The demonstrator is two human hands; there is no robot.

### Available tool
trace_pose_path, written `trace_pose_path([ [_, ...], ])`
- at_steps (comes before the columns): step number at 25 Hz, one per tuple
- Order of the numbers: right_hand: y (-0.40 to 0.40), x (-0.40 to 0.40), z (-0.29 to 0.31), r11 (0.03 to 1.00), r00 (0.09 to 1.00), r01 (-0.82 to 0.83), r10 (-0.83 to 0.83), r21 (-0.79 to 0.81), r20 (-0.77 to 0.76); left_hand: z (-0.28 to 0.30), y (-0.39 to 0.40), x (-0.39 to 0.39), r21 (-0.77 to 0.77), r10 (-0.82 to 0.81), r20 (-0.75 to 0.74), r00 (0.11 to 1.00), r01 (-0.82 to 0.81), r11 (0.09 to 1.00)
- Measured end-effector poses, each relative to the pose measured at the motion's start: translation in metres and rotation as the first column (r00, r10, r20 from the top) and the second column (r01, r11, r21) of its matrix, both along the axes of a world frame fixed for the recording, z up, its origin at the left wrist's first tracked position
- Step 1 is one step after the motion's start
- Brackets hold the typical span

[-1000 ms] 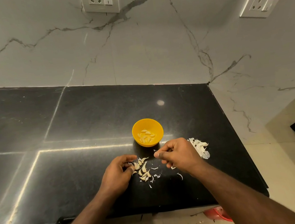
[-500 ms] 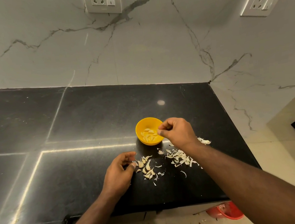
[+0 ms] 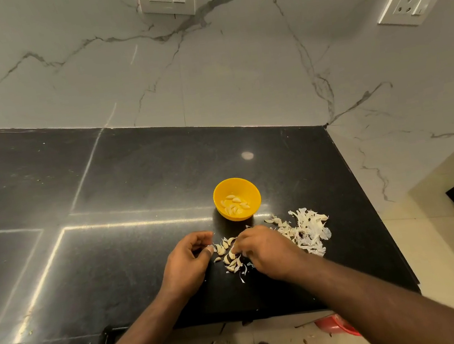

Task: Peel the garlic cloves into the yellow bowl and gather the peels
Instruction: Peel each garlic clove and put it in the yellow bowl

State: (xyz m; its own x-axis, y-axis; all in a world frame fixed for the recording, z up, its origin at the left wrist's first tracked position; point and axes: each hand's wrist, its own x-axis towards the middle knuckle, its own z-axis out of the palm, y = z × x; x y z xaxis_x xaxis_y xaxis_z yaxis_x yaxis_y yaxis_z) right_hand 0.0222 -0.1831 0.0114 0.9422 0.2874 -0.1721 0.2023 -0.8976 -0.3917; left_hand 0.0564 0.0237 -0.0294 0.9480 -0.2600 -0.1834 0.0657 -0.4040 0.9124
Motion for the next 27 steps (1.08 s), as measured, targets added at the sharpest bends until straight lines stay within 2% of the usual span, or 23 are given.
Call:
trace_pose_path([
  [3, 0.005, -0.002, -0.012, 0.993, 0.991, -0.087, 0.094, -0.076, 0.093, 0.000, 0.000, 0.000, -0.007, 0.002, -0.004, 1.000, -0.002, 1.000],
  [8, 0.014, 0.006, -0.013, 0.982, 0.990, -0.087, 0.104, -0.166, 0.096, -0.001, 0.001, 0.001, -0.017, 0.016, -0.006, 1.000, -0.016, 1.000],
  [9, 0.015, 0.007, -0.013, 0.990, 0.993, -0.048, 0.062, -0.136, 0.098, -0.001, 0.001, 0.000, -0.022, 0.019, -0.009, 1.000, -0.019, 1.000],
  [11, 0.017, 0.006, -0.008, 0.992, 0.991, 0.116, -0.119, 0.052, 0.054, -0.003, 0.001, 0.000, -0.034, 0.026, -0.006, 1.000, -0.026, 0.999],
  [13, 0.017, 0.003, -0.002, 0.920, 0.957, 0.291, -0.282, 0.261, -0.073, -0.003, 0.001, 0.001, -0.043, 0.032, -0.003, 0.999, -0.032, 0.999],
  [15, 0.014, -0.002, 0.003, 0.843, 0.927, 0.374, -0.345, 0.385, -0.145, -0.003, 0.001, 0.002, -0.048, 0.038, -0.007, 0.999, -0.038, 0.998],
  [19, 0.008, -0.010, 0.005, 0.720, 0.867, 0.487, -0.469, 0.495, -0.171, -0.001, -0.001, 0.000, -0.060, 0.069, -0.029, 0.997, -0.071, 0.996],
  [23, 0.014, -0.023, 0.004, 0.663, 0.826, 0.535, -0.540, 0.524, -0.161, 0.010, -0.005, -0.003, -0.067, 0.068, -0.022, 0.997, -0.069, 0.995],
  [27, 0.020, -0.028, 0.005, 0.486, 0.799, 0.543, -0.549, 0.685, -0.244, 0.034, -0.020, -0.010, -0.179, -0.026, -0.005, 1.000, 0.025, 0.984],
])
